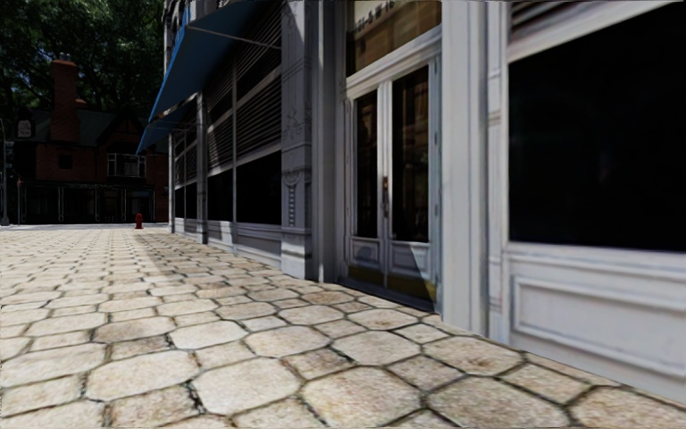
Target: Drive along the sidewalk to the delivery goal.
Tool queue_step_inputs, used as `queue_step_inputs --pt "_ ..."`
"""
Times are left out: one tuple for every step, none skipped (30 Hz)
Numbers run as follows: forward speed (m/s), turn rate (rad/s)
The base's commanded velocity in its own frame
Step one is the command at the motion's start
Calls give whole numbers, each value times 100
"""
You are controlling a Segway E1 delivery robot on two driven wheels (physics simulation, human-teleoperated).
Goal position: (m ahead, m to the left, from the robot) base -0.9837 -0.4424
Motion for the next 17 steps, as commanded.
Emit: queue_step_inputs --pt "0 0" --pt "0 0" --pt "0 0" --pt "0 0" --pt "0 0" --pt "0 0" --pt "0 0" --pt "0 0" --pt "0 0" --pt "0 0" --pt "0 0" --pt "0 0" --pt "0 0" --pt "0 0" --pt "0 0" --pt "0 0" --pt "0 0"
